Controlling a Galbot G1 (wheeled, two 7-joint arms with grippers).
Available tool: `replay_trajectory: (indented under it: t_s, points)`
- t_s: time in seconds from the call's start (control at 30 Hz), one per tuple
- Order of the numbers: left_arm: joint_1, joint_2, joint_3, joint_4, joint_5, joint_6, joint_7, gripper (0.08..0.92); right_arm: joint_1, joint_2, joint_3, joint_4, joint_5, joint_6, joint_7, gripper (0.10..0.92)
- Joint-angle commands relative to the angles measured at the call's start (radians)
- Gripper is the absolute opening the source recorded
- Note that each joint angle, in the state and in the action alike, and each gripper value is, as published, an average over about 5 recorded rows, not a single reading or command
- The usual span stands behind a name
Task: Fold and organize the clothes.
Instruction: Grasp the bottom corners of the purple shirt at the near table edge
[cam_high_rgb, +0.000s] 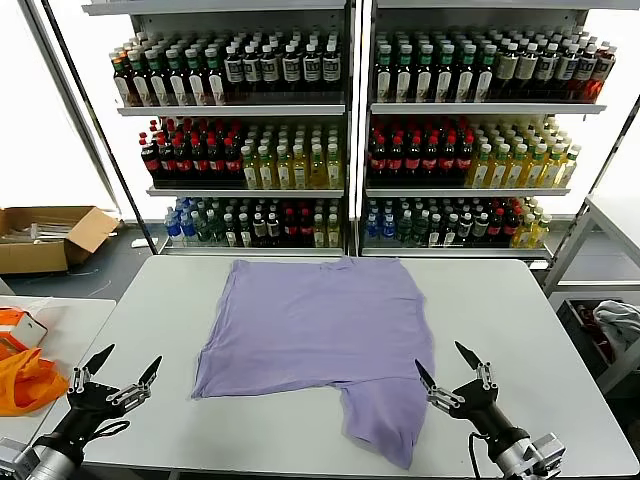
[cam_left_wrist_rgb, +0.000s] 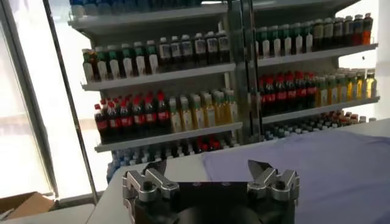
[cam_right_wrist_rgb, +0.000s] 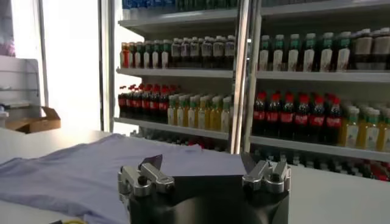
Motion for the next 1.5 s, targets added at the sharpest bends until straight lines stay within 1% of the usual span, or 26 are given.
replay_trajectory:
  t_s: [0.03,0.2,0.4,0.73,0.97,1.07,1.17,1.3,1.5]
  points:
    - [0.003,0.18,0.145,0.006,-0.073,0.17,-0.11,0.822,-0.134,-0.083,-0.025,0.097,0.015,-0.128,0.104,0.823]
    - [-0.074,0.207,0.195,0.072,-0.078,0.209,-0.11,0.823,-0.172,-0.076,-0.049,0.123,0.009,-0.18,0.119,0.823]
    - [-0.147,0.212,0.236,0.145,-0.116,0.233,-0.112,0.822,-0.213,-0.068,-0.085,0.127,-0.022,-0.202,0.124,0.823]
    - [-0.175,0.183,0.283,0.181,-0.123,0.232,-0.102,0.823,-0.18,-0.041,-0.128,0.09,-0.018,-0.229,0.144,0.823]
    - [-0.203,0.166,0.321,0.219,-0.068,0.231,-0.09,0.823,-0.148,-0.022,-0.174,0.061,-0.024,-0.236,0.145,0.816]
    - [-0.209,0.155,0.337,0.235,-0.043,0.228,-0.087,0.822,-0.136,-0.017,-0.188,0.051,-0.018,-0.234,0.154,0.768]
    - [-0.203,0.147,0.348,0.241,-0.021,0.225,-0.074,0.799,-0.131,-0.016,-0.195,0.045,-0.009,-0.235,0.161,0.685]
    - [-0.192,0.141,0.352,0.242,0.01,0.22,-0.054,0.701,-0.132,-0.02,-0.205,0.033,-0.004,-0.231,0.159,0.572]
    - [-0.193,0.135,0.353,0.252,0.02,0.22,-0.044,0.528,-0.134,-0.021,-0.228,0.026,-0.003,-0.224,0.154,0.408]
